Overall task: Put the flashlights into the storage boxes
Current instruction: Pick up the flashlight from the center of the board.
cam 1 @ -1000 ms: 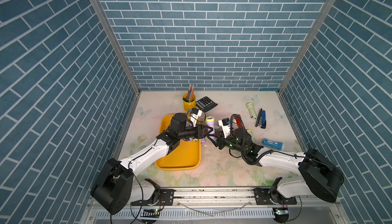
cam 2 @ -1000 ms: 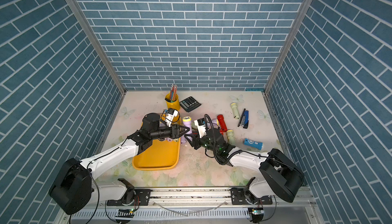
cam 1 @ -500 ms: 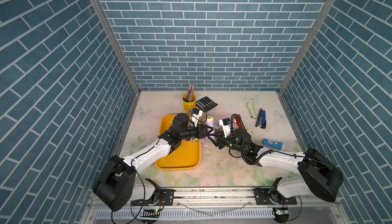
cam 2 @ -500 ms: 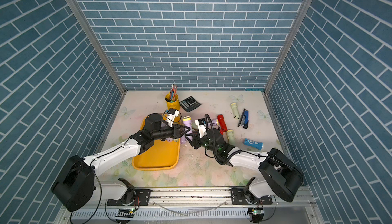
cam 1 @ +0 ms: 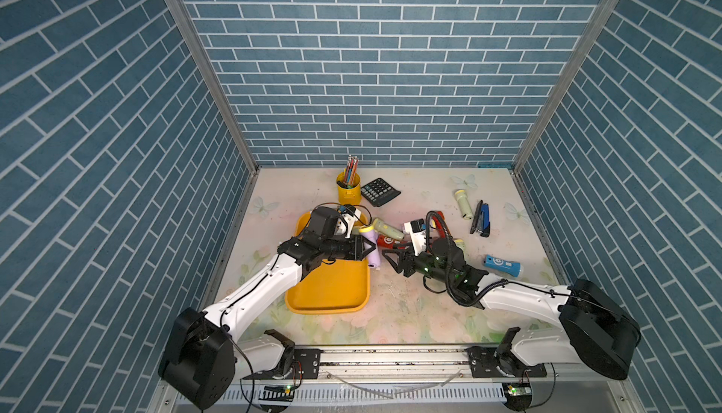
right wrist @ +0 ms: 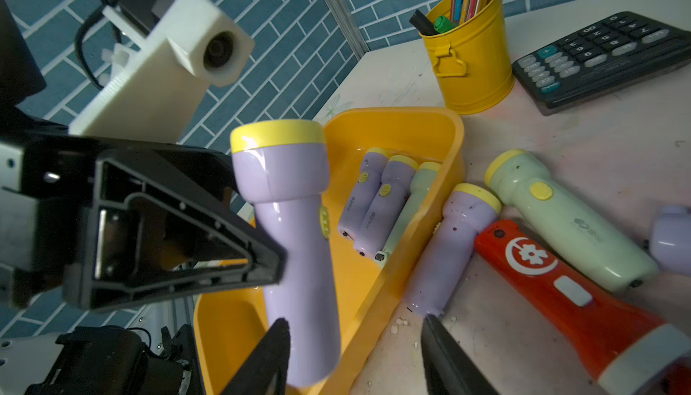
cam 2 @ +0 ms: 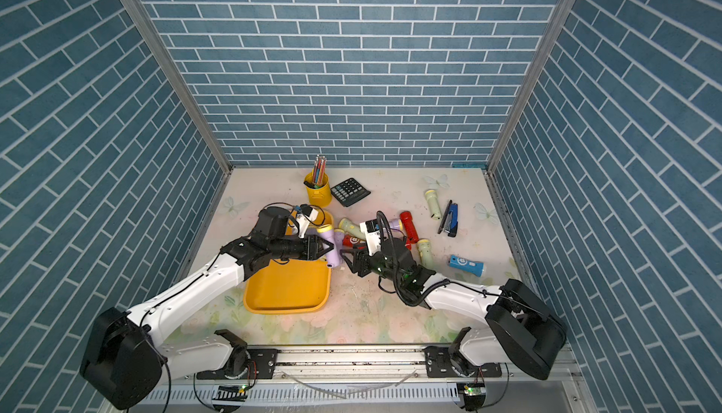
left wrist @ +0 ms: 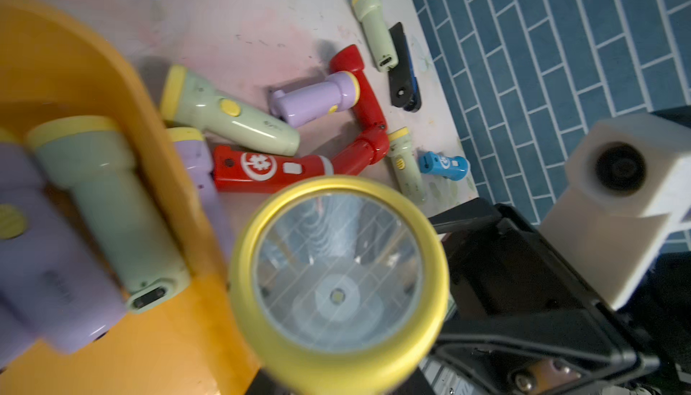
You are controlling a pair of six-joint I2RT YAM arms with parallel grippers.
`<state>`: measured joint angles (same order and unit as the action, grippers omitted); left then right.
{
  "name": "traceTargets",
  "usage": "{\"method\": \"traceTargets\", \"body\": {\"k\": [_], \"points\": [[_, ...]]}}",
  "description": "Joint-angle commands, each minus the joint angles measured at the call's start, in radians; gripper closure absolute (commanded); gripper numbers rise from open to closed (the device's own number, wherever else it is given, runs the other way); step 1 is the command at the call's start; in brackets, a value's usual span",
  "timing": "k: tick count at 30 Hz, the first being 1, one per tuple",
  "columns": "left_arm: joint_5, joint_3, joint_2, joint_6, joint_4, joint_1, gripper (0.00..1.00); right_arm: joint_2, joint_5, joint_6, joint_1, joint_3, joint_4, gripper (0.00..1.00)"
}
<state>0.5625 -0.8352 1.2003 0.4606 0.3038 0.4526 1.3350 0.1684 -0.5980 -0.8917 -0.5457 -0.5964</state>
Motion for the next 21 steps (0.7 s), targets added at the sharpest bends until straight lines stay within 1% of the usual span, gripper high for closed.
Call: {"method": "traceTargets", "body": {"k": [1, 6, 9, 11, 14, 21], "points": [[0.011, -0.057, -0.033, -0.098, 0.227, -0.081, 0.67, -0.012, -0.013, -0.008, 0.002, -0.010, 0.051, 0.42], [0.003, -0.157, -0.002, -0.248, 0.517, -0.238, 0.67, 0.016, 0.010, -0.008, 0.004, -0.033, 0.053, 0.42], [-0.018, -0.226, 0.077, -0.339, 0.674, -0.331, 0.66, 0.041, 0.034, -0.008, 0.003, -0.056, 0.062, 0.43], [-0.027, -0.274, 0.139, -0.390, 0.736, -0.366, 0.66, 0.057, 0.048, -0.007, 0.003, -0.072, 0.073, 0.43], [-0.087, -0.326, 0.222, -0.419, 0.771, -0.389, 0.65, 0.070, 0.059, -0.003, 0.003, -0.091, 0.091, 0.43], [-0.136, -0.427, 0.427, -0.423, 0.780, -0.426, 0.65, 0.063, 0.056, 0.009, 0.004, -0.104, 0.117, 0.43]]}}
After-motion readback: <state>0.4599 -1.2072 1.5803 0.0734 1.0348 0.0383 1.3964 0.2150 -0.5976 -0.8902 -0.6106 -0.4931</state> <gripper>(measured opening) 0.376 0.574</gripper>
